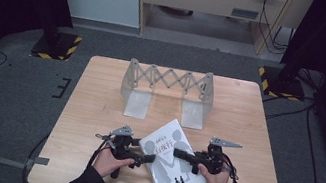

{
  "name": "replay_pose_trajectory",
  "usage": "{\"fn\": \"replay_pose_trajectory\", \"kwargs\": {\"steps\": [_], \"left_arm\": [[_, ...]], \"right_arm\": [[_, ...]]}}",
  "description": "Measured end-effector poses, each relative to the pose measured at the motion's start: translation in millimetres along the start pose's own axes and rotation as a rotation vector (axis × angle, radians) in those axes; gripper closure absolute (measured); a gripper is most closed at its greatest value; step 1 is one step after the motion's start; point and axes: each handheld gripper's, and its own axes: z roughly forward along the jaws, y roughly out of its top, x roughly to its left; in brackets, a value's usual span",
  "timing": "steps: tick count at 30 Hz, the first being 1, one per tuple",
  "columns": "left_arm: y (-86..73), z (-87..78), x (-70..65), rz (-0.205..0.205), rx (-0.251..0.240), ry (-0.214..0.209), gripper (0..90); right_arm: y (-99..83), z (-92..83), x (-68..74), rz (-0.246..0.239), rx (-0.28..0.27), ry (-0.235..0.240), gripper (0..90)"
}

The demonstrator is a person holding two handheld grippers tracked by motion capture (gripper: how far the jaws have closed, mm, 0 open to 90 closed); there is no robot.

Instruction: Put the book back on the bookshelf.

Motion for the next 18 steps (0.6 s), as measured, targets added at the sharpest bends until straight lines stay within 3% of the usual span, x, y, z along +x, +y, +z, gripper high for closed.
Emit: {"fn": "replay_pose_trajectory", "kwargs": {"steps": [12, 18], "left_arm": [[-4.6, 9.6, 3.9, -0.045, 0.053, -0.006, 0.3], [-5.5, 11.1, 4.3, -0.042, 0.058, -0.001, 1.9]], "right_arm": [[-0.2, 1.1, -9.0, 0.051, 0.055, -0.045, 82.4], [-0.7, 0.3, -12.1, 0.043, 0.07, -0.074, 77.4]]}}
